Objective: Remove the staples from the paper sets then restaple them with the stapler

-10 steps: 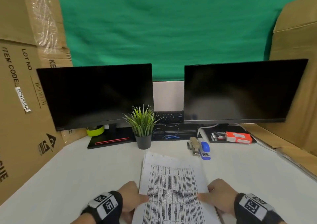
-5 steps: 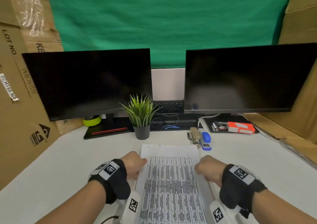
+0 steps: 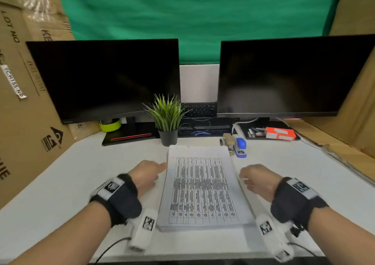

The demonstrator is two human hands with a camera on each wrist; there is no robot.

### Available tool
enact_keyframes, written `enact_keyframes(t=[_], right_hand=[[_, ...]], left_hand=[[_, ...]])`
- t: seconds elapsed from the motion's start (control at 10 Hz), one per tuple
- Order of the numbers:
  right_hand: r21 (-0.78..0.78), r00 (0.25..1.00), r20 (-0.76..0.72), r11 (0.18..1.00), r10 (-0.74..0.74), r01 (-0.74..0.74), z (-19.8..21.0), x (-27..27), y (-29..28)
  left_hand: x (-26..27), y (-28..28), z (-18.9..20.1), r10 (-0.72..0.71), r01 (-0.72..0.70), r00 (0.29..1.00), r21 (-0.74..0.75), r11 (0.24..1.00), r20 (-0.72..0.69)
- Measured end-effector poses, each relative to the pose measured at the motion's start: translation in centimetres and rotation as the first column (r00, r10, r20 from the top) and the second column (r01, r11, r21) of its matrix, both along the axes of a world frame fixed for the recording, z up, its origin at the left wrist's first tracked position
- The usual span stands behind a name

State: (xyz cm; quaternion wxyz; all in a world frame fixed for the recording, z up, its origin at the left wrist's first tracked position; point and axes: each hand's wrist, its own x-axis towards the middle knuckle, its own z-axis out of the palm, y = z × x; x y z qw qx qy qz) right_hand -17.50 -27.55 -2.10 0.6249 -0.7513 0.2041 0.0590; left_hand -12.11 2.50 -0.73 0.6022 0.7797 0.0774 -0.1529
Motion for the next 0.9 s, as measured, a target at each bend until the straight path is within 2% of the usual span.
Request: enact_keyframes(t=[0.1, 0.2, 0.3, 0.4, 0.5, 0.7, 0.8, 0.9], right_hand=[[0.000, 0.993, 0.088, 0.997, 0.080, -0.080, -1.0, -5.2, 0.6], [-0.033, 0.970, 0.154, 0.982, 0.187, -0.184, -1.9, -8.8, 2.0], [-0.270, 0.952, 0.129, 0.934, 0.277, -0.235, -2.7, -9.6, 3.0], [-0.484, 0.931, 0.084, 0.832, 0.354, -0.272, -2.9, -9.5, 2.7], [-0.532, 0.934, 0.075, 0.806, 0.349, -0.259, -2.3, -9.4, 2.2], [-0.552, 0.939, 0.060, 0.795, 0.339, -0.252, -2.8, -9.1, 2.1], [-0.496, 0.935, 0.075, 0.827, 0.346, -0.266, -2.9, -9.2, 2.0], [-0.426, 0.942, 0.153, 0.880, 0.300, -0.212, -4.3, -10.0, 1.9]], left_hand=[[-5.2, 1.2, -1.4, 0.011, -0.011, 1.000, -0.120, 0.993, 0.001], [-8.5, 1.1, -3.9, 0.007, -0.005, 1.000, -0.169, 0.986, 0.016], [-8.8, 0.2, -5.9, -0.001, 0.014, 0.996, -0.143, 0.990, 0.093], [-8.5, -0.5, -6.4, -0.023, 0.036, 0.995, -0.121, 0.992, 0.102], [-8.5, -0.9, -6.1, -0.045, 0.056, 0.991, -0.084, 0.995, 0.130], [-7.3, -0.7, -7.7, -0.049, 0.060, 0.988, -0.066, 0.996, 0.148], [-7.0, -0.3, -8.0, -0.035, 0.045, 0.991, -0.072, 0.996, 0.131], [-10.2, -0.8, -5.0, 0.012, -0.005, 0.978, -0.033, 0.999, 0.208]])
